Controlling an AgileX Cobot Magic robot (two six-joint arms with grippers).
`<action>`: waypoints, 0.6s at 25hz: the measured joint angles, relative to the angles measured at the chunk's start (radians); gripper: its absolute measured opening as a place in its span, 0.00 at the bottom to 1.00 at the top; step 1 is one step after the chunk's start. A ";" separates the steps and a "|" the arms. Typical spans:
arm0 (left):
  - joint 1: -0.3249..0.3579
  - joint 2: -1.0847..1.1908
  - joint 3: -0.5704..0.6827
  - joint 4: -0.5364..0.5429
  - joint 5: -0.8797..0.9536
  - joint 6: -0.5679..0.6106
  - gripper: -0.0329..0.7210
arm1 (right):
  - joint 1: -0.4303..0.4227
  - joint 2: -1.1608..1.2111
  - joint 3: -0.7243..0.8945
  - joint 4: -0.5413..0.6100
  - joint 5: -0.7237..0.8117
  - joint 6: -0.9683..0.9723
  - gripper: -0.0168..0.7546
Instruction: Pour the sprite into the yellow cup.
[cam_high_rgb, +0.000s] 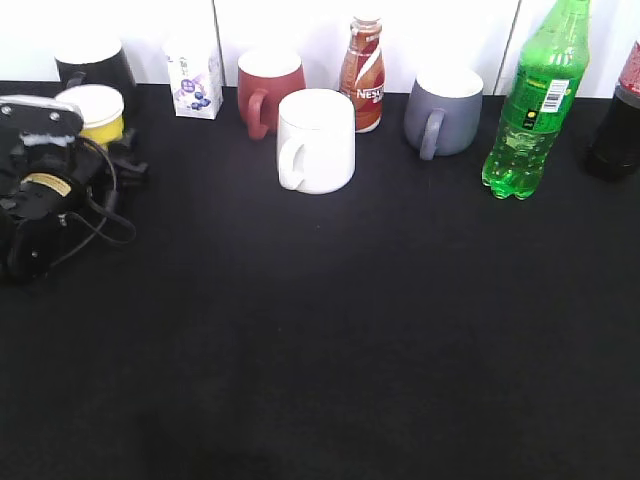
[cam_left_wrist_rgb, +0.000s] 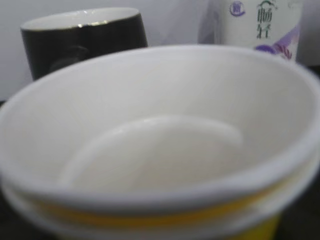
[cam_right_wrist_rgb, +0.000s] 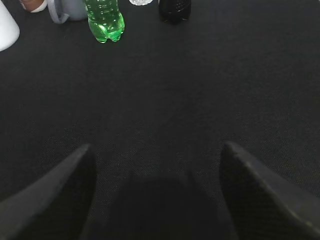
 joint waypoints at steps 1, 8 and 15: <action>0.000 0.000 -0.001 0.000 -0.014 0.000 0.65 | 0.000 0.000 0.000 0.000 0.000 0.000 0.78; 0.000 -0.235 0.216 0.112 -0.058 0.000 0.64 | 0.000 0.000 0.000 0.003 0.000 0.000 0.78; 0.000 -0.457 0.450 0.390 -0.076 -0.107 0.64 | 0.000 0.179 0.148 -0.007 -0.674 -0.015 0.78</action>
